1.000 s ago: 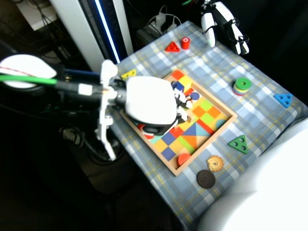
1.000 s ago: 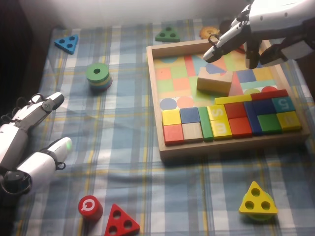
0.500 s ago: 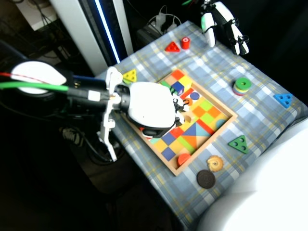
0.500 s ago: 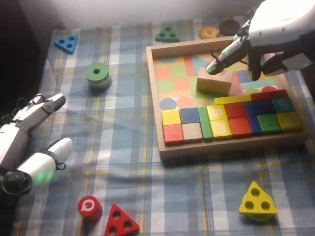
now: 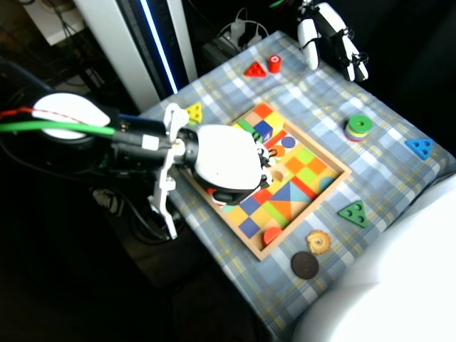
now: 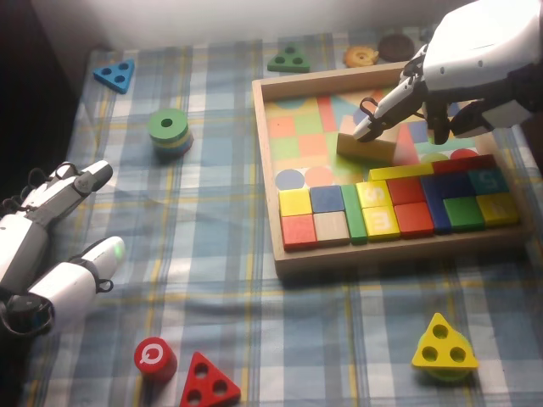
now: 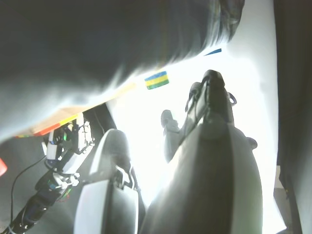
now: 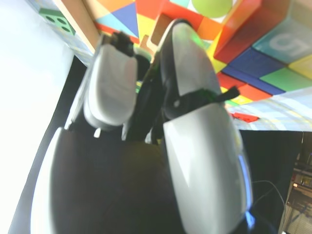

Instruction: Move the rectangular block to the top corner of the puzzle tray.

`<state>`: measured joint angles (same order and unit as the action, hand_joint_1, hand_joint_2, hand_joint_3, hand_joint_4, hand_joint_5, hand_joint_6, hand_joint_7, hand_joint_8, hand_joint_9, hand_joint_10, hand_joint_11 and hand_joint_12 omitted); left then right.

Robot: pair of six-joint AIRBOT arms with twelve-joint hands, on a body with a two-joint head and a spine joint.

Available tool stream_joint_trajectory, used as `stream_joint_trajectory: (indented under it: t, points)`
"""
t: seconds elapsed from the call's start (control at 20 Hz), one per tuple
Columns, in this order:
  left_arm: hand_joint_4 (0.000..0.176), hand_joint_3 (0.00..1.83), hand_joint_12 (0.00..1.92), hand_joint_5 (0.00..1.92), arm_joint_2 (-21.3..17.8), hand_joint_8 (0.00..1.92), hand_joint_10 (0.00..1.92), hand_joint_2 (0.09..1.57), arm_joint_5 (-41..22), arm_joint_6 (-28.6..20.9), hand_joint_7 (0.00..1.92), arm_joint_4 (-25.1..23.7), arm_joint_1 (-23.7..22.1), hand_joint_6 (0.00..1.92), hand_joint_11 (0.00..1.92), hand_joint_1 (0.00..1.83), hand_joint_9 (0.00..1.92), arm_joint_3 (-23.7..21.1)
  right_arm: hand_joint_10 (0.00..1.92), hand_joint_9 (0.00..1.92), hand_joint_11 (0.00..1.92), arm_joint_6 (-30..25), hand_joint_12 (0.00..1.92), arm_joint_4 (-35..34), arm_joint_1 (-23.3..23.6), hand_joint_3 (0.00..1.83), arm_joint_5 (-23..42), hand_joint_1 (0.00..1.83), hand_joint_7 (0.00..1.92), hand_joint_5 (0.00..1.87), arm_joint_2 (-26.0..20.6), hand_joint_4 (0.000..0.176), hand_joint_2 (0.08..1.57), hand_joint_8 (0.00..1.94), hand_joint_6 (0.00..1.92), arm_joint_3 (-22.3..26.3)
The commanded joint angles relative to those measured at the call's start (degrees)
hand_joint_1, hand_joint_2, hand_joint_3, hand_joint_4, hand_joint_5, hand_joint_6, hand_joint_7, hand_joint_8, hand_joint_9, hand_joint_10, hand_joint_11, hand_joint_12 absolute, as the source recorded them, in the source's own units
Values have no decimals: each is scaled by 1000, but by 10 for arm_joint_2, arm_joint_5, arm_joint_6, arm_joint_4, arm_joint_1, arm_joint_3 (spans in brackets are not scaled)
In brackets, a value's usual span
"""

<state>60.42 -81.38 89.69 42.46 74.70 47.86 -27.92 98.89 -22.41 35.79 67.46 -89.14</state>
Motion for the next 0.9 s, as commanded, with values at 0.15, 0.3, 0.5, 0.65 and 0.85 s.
stream_joint_trajectory:
  t: [0.15,0.3,0.5,0.65,0.85]
  points:
    - [76,0,0,380,-4,5,6,1335,-60,-4,67,-23,-1,8,0,816,76,1,1921,1464,1500,1,1921,-3,1,2,-15,1496,1259,492,0,121,1221,1941,3,-1]
    - [83,1,0,385,-4,1,5,1344,-59,-4,55,-23,-1,5,0,781,77,1,1921,1435,1472,1,1921,-1,1,0,-20,1478,1222,481,0,96,1219,1941,5,-1]
    - [70,1,0,394,-4,3,0,1347,-58,-4,50,-22,-1,6,0,769,68,1,1921,1395,1430,1,1921,-1,-1,0,-30,1450,1174,464,-10,40,1216,1941,0,4]
    - [78,0,0,396,-4,1,0,1343,-56,-4,45,-22,-1,2,0,768,57,1,1921,1278,1333,1,1921,-1,-11,4,-41,1395,1054,447,-19,61,1240,1941,2,6]
    - [67,2,0,405,-4,2,5,1348,-56,-4,41,-22,-1,3,0,772,53,1,1921,1350,1406,1,1921,-1,-19,6,-50,1409,1119,437,-26,72,1253,1941,1,8]
